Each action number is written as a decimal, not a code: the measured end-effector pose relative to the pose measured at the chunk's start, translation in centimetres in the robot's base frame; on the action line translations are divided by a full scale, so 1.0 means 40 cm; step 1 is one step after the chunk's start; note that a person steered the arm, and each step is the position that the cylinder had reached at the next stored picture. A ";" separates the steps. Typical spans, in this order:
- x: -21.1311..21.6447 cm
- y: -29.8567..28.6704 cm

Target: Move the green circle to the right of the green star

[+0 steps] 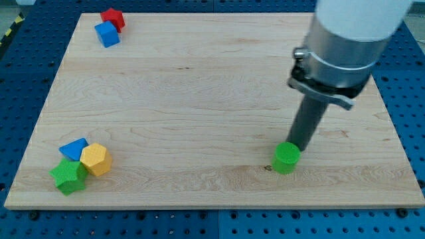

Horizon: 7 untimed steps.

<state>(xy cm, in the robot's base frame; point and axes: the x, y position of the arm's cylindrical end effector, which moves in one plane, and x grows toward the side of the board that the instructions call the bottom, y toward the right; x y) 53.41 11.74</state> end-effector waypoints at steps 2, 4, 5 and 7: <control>0.000 0.081; 0.087 0.150; 0.098 0.063; 0.065 0.016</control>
<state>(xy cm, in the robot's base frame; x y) 56.02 12.39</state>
